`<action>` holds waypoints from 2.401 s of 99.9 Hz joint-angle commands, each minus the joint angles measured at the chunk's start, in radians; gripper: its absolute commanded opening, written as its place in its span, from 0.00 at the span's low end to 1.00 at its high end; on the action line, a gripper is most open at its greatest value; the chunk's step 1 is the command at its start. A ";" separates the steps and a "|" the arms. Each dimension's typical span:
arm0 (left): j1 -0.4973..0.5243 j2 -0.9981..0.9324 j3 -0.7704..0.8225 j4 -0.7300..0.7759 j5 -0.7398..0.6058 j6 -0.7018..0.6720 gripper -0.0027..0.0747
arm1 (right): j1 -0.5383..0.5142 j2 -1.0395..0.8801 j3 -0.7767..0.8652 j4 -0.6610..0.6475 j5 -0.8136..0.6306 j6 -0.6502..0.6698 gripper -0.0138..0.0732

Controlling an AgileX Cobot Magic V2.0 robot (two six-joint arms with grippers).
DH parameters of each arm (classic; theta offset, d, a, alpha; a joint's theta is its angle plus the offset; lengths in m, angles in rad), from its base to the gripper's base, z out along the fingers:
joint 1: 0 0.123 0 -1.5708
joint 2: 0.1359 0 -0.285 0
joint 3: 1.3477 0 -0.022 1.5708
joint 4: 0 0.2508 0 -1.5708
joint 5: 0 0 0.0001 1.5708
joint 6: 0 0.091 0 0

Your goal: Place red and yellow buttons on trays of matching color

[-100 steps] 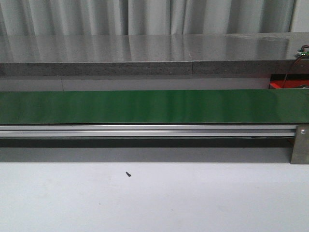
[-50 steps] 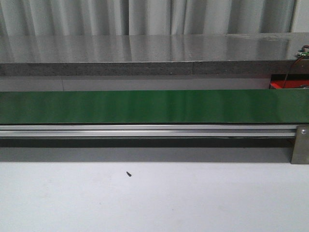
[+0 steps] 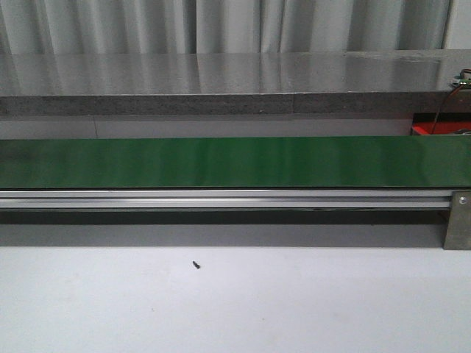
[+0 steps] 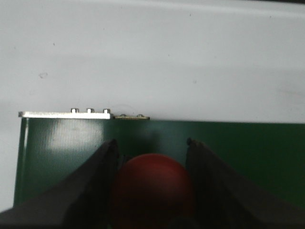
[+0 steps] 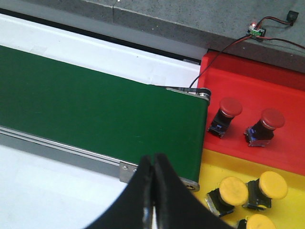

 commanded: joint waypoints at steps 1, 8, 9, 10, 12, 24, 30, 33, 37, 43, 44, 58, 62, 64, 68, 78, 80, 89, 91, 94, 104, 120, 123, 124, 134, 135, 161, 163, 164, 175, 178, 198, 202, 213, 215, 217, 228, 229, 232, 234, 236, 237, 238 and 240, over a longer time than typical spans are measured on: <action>-0.004 -0.074 0.003 -0.013 -0.031 0.004 0.24 | -0.001 -0.003 -0.025 0.016 -0.058 -0.009 0.05; -0.005 -0.087 0.023 -0.013 -0.044 0.004 0.24 | -0.001 -0.003 -0.025 0.016 -0.058 -0.009 0.05; -0.005 -0.088 0.025 -0.013 -0.049 0.004 0.24 | -0.001 -0.003 -0.025 0.016 -0.058 -0.009 0.05; -0.005 -0.092 0.025 -0.013 -0.049 0.004 0.24 | -0.001 -0.003 -0.025 0.016 -0.058 -0.009 0.05; -0.005 -0.095 0.033 -0.013 -0.055 0.004 0.24 | -0.001 -0.003 -0.025 0.016 -0.058 -0.009 0.05; -0.005 -0.135 0.087 0.000 -0.094 0.004 0.24 | -0.001 -0.003 -0.025 0.016 -0.058 -0.009 0.05; -0.005 -0.154 0.123 0.002 -0.122 0.004 0.24 | -0.001 -0.003 -0.025 0.016 -0.058 -0.009 0.05; -0.005 -0.163 0.138 0.002 -0.136 0.004 0.24 | -0.001 -0.003 -0.025 0.016 -0.058 -0.009 0.05; -0.005 -0.175 0.158 0.002 -0.159 0.005 0.24 | -0.001 -0.003 -0.025 0.016 -0.058 -0.009 0.05; -0.005 -0.185 0.183 0.002 -0.178 0.005 0.24 | -0.001 -0.003 -0.025 0.016 -0.058 -0.009 0.05; -0.005 -0.187 0.185 0.002 -0.182 0.005 0.24 | -0.001 -0.003 -0.025 0.016 -0.058 -0.009 0.05; -0.005 -0.187 0.231 0.002 -0.231 0.006 0.24 | -0.001 -0.003 -0.025 0.016 -0.058 -0.009 0.05; -0.005 -0.187 0.244 0.002 -0.244 0.006 0.24 | -0.001 -0.003 -0.025 0.016 -0.058 -0.009 0.05; -0.005 -0.187 0.250 0.002 -0.249 0.006 0.24 | -0.001 -0.003 -0.025 0.016 -0.058 -0.009 0.05; -0.005 -0.187 0.260 0.002 -0.264 0.006 0.24 | -0.001 -0.003 -0.025 0.016 -0.058 -0.009 0.05; -0.005 -0.187 0.279 -0.002 -0.285 0.006 0.24 | -0.001 -0.003 -0.025 0.016 -0.058 -0.009 0.05; -0.005 -0.187 0.279 -0.002 -0.290 0.006 0.24 | -0.001 -0.003 -0.025 0.016 -0.058 -0.009 0.05; -0.005 -0.187 0.281 -0.007 -0.290 0.006 0.25 | -0.001 -0.003 -0.025 0.016 -0.058 -0.009 0.05; -0.005 -0.187 0.281 -0.007 -0.290 0.006 0.25 | -0.001 -0.003 -0.025 0.016 -0.058 -0.009 0.05; -0.005 -0.187 0.281 -0.007 -0.290 0.006 0.27 | -0.001 -0.003 -0.025 0.016 -0.058 -0.009 0.05; -0.005 -0.187 0.281 -0.007 -0.288 0.006 0.38 | -0.001 -0.003 -0.025 0.016 -0.058 -0.009 0.05; -0.005 -0.187 0.281 -0.007 -0.288 0.006 0.54 | -0.001 -0.003 -0.025 0.016 -0.058 -0.009 0.05; -0.005 -0.187 0.281 -0.007 -0.288 0.006 0.55 | -0.001 -0.003 -0.025 0.016 -0.058 -0.009 0.05; -0.005 -0.187 0.281 -0.007 -0.288 0.006 0.56 | -0.001 -0.003 -0.025 0.016 -0.058 -0.009 0.05; -0.005 -0.187 0.281 -0.008 -0.290 0.006 0.59 | -0.001 -0.003 -0.025 0.016 -0.058 -0.009 0.05; -0.005 -0.187 0.281 -0.009 -0.290 0.006 0.59 | -0.001 -0.003 -0.025 0.016 -0.058 -0.009 0.05; -0.005 -0.195 0.256 -0.040 -0.300 0.006 0.67 | -0.001 -0.003 -0.025 0.016 -0.058 -0.009 0.05; -0.005 -0.195 0.252 -0.040 -0.298 0.006 0.67 | -0.001 -0.003 -0.025 0.016 -0.058 -0.009 0.05; -0.005 -0.195 0.247 -0.042 -0.295 0.006 0.67 | -0.001 -0.003 -0.025 0.016 -0.058 -0.009 0.05; -0.005 -0.199 0.217 -0.059 -0.276 0.006 0.67 | -0.001 -0.003 -0.025 0.016 -0.058 -0.009 0.05; -0.005 -0.201 0.209 -0.061 -0.276 0.006 0.67 | -0.001 -0.003 -0.025 0.016 -0.058 -0.009 0.05; 0.011 -0.201 0.168 -0.059 -0.323 0.006 0.67 | -0.001 -0.003 -0.025 0.016 -0.058 -0.009 0.05; 0.025 -0.201 0.162 -0.059 -0.339 0.006 0.67 | -0.001 -0.003 -0.025 0.016 -0.058 -0.009 0.05; 0.075 -0.201 0.153 -0.059 -0.376 0.006 0.67 | -0.001 -0.003 -0.025 0.016 -0.058 -0.009 0.05; 0.086 -0.201 0.151 -0.059 -0.386 0.006 0.67 | -0.001 -0.003 -0.025 0.016 -0.058 -0.009 0.05; 0.095 -0.201 0.151 -0.059 -0.398 0.006 0.67 | -0.001 -0.003 -0.025 0.016 -0.058 -0.009 0.05; 0.166 -0.195 0.151 -0.059 -0.473 0.004 0.67 | -0.001 -0.003 -0.025 0.016 -0.058 -0.009 0.05; 0.174 -0.195 0.151 -0.059 -0.478 0.002 0.67 | -0.001 -0.003 -0.025 0.016 -0.058 -0.009 0.05; 0.190 -0.190 0.151 -0.059 -0.498 0.000 0.67 | -0.001 -0.003 -0.025 0.016 -0.058 -0.009 0.05; 0.202 -0.187 0.151 -0.059 -0.510 -0.001 0.67 | -0.001 -0.003 -0.025 0.016 -0.058 -0.009 0.05; 0.215 -0.183 0.151 -0.059 -0.520 -0.003 0.67 | -0.001 -0.003 -0.025 0.016 -0.058 -0.009 0.05; 0.219 -0.181 0.151 -0.059 -0.524 -0.003 0.67 | -0.001 -0.003 -0.025 0.016 -0.058 -0.009 0.05; 0.222 -0.178 0.151 -0.059 -0.530 -0.003 0.67 | -0.001 -0.003 -0.025 0.016 -0.058 -0.009 0.05; 0.233 -0.175 0.151 -0.059 -0.539 -0.003 0.67 | -0.001 -0.003 -0.025 0.016 -0.058 -0.009 0.05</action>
